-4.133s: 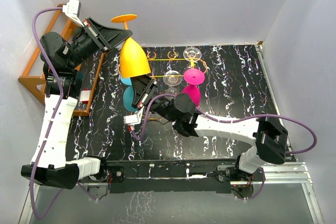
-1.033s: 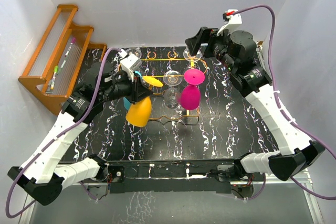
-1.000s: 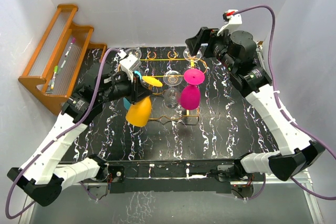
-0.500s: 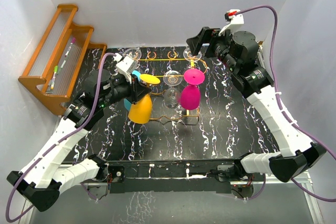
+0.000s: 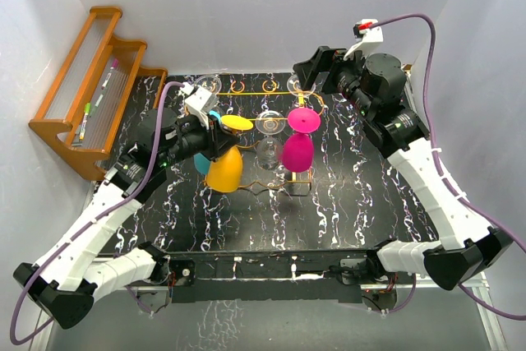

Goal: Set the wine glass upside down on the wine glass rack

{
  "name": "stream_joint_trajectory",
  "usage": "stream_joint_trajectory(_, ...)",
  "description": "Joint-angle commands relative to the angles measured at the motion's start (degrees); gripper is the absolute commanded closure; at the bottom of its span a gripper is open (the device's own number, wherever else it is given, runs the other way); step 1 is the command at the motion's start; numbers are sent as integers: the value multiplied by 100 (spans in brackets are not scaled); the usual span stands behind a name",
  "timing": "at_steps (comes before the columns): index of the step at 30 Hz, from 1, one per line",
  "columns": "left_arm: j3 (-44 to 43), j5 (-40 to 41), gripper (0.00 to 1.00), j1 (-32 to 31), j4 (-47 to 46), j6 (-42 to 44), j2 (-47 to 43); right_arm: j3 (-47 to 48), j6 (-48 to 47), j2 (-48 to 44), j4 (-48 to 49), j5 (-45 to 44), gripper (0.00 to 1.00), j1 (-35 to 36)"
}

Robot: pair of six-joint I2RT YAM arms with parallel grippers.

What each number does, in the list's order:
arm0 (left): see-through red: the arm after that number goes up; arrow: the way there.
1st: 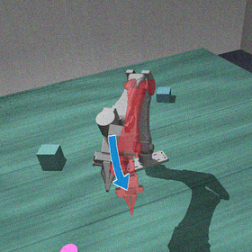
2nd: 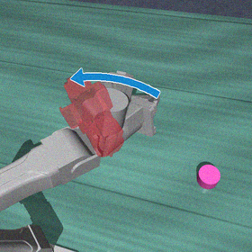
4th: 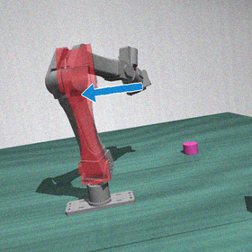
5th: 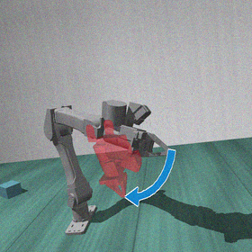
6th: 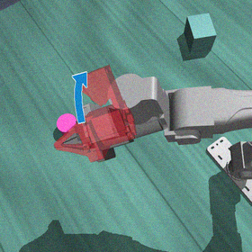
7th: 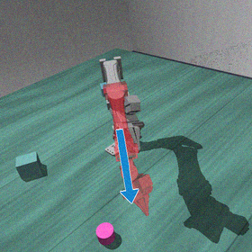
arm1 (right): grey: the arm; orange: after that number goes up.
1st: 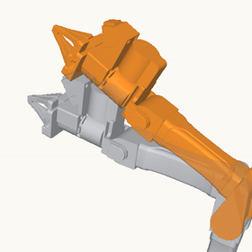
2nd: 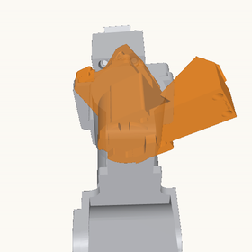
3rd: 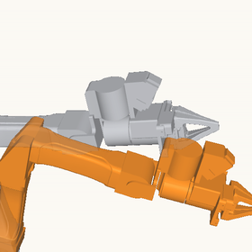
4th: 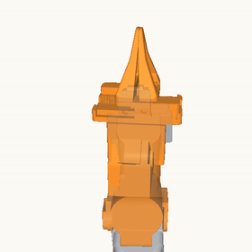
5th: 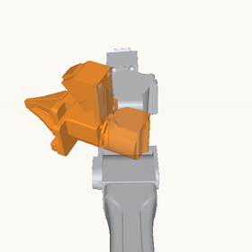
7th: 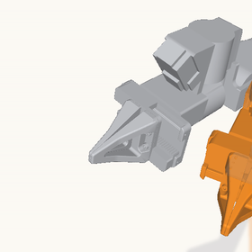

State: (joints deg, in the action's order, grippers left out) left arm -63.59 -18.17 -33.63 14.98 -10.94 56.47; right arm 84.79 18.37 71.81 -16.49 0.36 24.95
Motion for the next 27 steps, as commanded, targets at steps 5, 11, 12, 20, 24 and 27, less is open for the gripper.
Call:
stream_joint_trajectory(5,99,93,100,-39,-210,-79,55,-89,21,-216,409,5,2,-54)
stream_joint_trajectory(11,119,153,100,-40,-239,-93,126,-166,27,-261,430,17,2,-68)
stream_joint_trajectory(12,112,170,100,-39,-241,-107,131,-178,26,-262,435,17,2,-67)
stream_joint_trajectory(20,-96,200,99,-44,-144,-100,174,-309,35,-315,472,25,2,-73)
stream_joint_trajectory(24,-152,200,99,-39,-22,-43,153,-361,37,-326,497,23,2,-72)
stream_joint_trajectory(27,-162,178,100,-39,36,-9,117,-384,52,-341,523,40,2,-74)
